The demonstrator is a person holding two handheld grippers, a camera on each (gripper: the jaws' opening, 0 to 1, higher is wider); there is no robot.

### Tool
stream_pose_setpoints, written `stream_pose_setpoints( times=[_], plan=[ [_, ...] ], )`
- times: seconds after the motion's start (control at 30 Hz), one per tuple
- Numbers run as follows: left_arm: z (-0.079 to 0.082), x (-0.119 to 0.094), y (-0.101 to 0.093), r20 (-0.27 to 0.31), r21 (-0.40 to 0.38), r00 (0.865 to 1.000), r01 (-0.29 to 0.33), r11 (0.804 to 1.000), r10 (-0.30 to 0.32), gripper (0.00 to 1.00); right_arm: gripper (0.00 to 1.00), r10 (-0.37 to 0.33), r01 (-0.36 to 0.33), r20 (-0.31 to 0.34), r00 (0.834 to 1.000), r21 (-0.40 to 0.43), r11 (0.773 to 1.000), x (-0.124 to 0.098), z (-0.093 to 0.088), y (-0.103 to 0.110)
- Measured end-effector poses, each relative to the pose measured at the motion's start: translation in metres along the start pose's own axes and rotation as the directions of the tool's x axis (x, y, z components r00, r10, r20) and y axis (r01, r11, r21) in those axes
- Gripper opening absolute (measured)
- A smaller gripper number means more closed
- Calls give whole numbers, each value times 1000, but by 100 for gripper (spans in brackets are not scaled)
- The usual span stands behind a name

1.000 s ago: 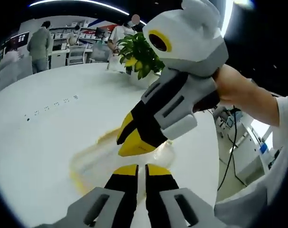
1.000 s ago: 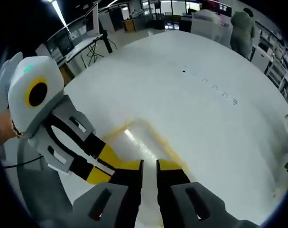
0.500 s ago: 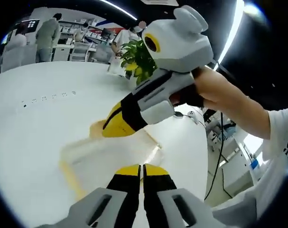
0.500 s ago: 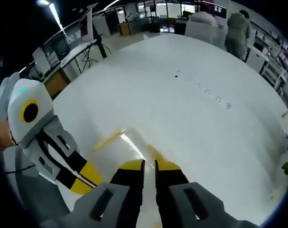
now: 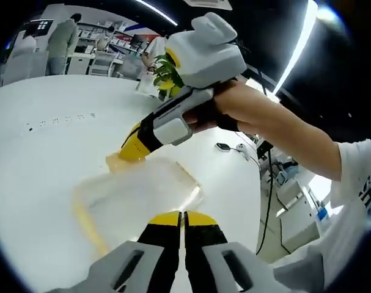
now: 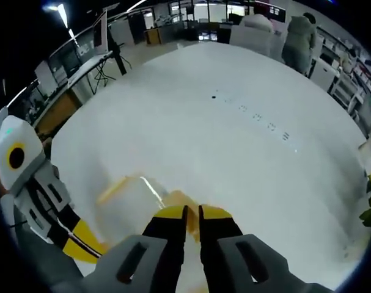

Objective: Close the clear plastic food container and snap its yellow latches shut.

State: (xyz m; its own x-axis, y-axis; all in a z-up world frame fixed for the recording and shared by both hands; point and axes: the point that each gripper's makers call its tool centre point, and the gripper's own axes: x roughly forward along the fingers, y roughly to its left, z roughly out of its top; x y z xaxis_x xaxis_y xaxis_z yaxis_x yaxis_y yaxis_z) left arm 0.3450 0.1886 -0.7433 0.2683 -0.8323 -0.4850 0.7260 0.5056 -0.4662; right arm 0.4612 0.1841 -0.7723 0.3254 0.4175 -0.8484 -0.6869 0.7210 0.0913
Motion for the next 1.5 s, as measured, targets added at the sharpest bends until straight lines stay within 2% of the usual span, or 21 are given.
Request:
stream_pose_setpoints(
  times=[0.13,0.37,0.43,0.53,0.63,0.83,0.87,0.9,0.93,1.07,1.17,1.23,1.27,1.33,1.37,1.43,1.47,1.5],
  plan=[
    [-1,0,-4,-1,8,1000,11,1000,-11,0,3,-14,13,-25,1000,-17,1000,5,-10,4],
    [-5,-2,-7,-19,12,1000,24,1000,-24,0,4,-18,18,-25,1000,-21,1000,6,-11,6],
    [-5,-2,-6,-20,25,1000,15,1000,-15,0,4,-19,19,8,1000,-13,1000,0,-6,7],
    [-4,-2,-3,-22,24,1000,7,1000,-7,0,4,24,-24,14,1000,-1,1000,-8,0,16],
    [-5,-2,-1,-26,22,1000,4,1000,-4,0,1,49,-49,16,999,0,999,-17,-2,24],
    [-3,-1,-2,-23,23,1000,4,1000,-3,0,0,110,-109,-56,992,25,994,-19,-18,36],
    [-2,-1,-3,-22,22,1000,4,1000,-3,0,0,113,-112,-70,991,19,994,-18,-22,37],
    [-2,-1,-3,-23,21,1000,3,1000,-3,0,0,92,-92,-46,995,3,996,-14,-17,32],
    [-2,-1,-4,-23,21,1000,6,1000,-6,0,0,86,-86,-77,993,12,996,-12,-21,31],
    [-1,-2,-11,-21,19,999,27,999,-26,0,0,90,-90,-75,993,4,996,-15,-20,29],
    [-9,0,-17,-43,16,998,42,999,-41,0,0,80,-82,-81,993,-15,997,-13,-21,31],
    [-21,2,-21,-84,37,995,48,998,-45,0,0,72,-75,-85,994,-37,996,-13,-21,30],
    [-22,3,-22,-83,46,996,46,998,-42,0,0,68,-72,-86,994,-43,997,-13,-22,30],
    [-6,0,-19,-19,83,1000,24,996,-23,0,0,58,-64,-86,995,-61,996,-12,-21,28],
    [8,-2,-16,31,72,999,14,997,-17,0,0,56,-62,-87,995,-66,996,-12,-21,28],
    [18,-3,-9,65,23,998,1,1000,-3,0,0,55,-61,-89,994,-66,996,-12,-21,28],
    [17,-2,-1,50,16,999,-20,1000,19,0,0,56,-62,-90,994,-64,996,-11,-20,27],
    [12,-1,11,16,5,998,-66,998,66,0,0,56,-62,-89,994,-62,996,-12,-20,27]
  ],
)
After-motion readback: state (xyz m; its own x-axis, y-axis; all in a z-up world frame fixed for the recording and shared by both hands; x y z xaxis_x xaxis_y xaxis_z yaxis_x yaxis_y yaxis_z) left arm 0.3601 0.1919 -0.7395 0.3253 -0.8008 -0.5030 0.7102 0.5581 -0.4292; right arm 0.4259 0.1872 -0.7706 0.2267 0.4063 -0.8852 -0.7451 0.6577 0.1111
